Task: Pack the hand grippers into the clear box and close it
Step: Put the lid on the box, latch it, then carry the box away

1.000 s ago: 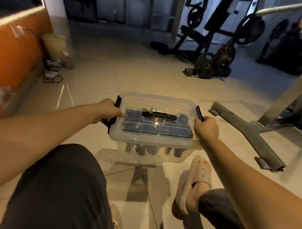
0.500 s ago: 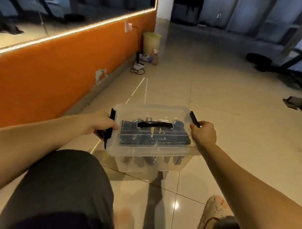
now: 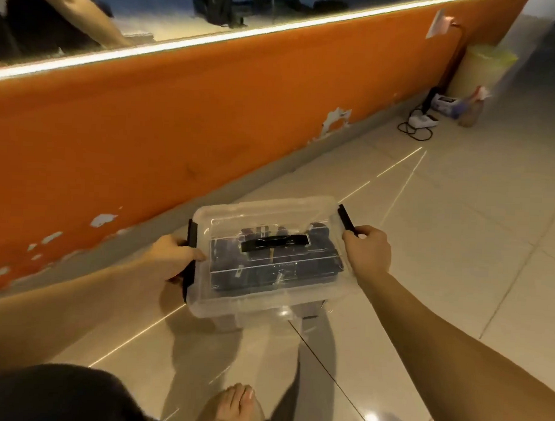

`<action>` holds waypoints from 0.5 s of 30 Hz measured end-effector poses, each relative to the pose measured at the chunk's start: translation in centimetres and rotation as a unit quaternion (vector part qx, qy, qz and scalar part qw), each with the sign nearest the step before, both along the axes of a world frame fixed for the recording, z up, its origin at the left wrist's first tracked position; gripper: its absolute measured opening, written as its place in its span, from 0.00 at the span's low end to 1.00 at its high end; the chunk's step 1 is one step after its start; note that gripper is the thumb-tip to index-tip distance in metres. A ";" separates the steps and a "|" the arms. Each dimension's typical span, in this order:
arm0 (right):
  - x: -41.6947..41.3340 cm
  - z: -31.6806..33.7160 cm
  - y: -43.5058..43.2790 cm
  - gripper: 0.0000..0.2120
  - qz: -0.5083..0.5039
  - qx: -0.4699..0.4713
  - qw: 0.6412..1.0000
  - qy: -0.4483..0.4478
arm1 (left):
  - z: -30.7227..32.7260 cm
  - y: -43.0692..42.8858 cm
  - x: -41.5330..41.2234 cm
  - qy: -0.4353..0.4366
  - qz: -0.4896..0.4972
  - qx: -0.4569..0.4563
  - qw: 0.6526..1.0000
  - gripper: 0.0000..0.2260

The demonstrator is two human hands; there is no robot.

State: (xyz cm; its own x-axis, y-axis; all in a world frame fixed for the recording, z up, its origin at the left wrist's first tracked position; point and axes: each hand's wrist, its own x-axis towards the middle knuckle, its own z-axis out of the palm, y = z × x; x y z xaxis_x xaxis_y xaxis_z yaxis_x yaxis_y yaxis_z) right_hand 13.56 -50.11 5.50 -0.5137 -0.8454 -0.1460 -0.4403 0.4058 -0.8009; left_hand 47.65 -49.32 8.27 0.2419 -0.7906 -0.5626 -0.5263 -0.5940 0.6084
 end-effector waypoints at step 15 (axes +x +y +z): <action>4.2 -3.0 -15.4 0.17 0.251 0.044 0.965 0.064 | -4.6 -2.5 3.1 0.150 0.177 0.019 0.972 0.08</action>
State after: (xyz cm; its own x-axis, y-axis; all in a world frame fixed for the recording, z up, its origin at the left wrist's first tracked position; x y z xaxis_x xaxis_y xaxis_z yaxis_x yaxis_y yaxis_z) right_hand 17.79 -65.54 2.54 -0.0603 -0.9795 -0.1920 -0.6917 0.1797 -0.6995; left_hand 50.71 -51.78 3.64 0.3163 -0.6646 -0.6770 -0.0867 -0.7309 0.6770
